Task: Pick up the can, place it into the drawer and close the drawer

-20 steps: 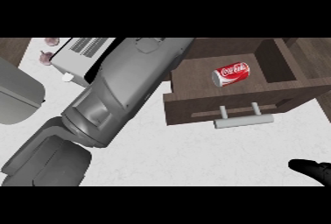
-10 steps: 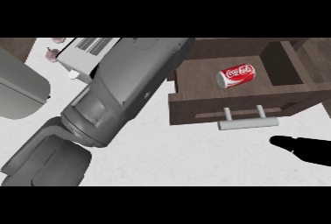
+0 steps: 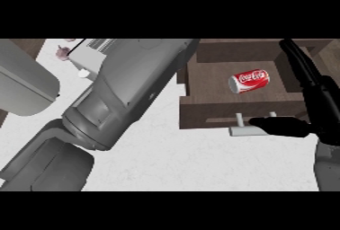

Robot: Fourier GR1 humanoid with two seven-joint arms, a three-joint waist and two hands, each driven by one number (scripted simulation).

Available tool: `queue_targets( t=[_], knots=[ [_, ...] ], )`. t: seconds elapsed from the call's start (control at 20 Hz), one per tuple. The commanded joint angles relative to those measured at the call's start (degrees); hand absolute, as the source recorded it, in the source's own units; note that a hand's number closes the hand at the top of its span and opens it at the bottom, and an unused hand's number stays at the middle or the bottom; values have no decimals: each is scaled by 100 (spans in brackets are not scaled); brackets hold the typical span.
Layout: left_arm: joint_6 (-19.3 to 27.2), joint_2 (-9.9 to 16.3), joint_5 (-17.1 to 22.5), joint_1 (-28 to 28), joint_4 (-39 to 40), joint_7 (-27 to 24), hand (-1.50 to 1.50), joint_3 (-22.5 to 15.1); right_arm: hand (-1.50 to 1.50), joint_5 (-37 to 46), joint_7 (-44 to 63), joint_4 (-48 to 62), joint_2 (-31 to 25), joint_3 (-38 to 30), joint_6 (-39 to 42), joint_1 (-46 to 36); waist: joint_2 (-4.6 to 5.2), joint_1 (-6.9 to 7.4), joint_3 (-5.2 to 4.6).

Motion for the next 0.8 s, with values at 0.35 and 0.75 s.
queue_targets(
  t=[0.35,0.75],
  knots=[
    [-407,327,-65,6,-52,107,-150,214,-150,1664,-490,2584,337,596,-1058,-1054,-58,212,-5],
    [-307,567,-280,349,-388,229,-150,139,-150,2185,-783,4788,673,284,-2130,-2220,-89,434,-7]
  ],
)
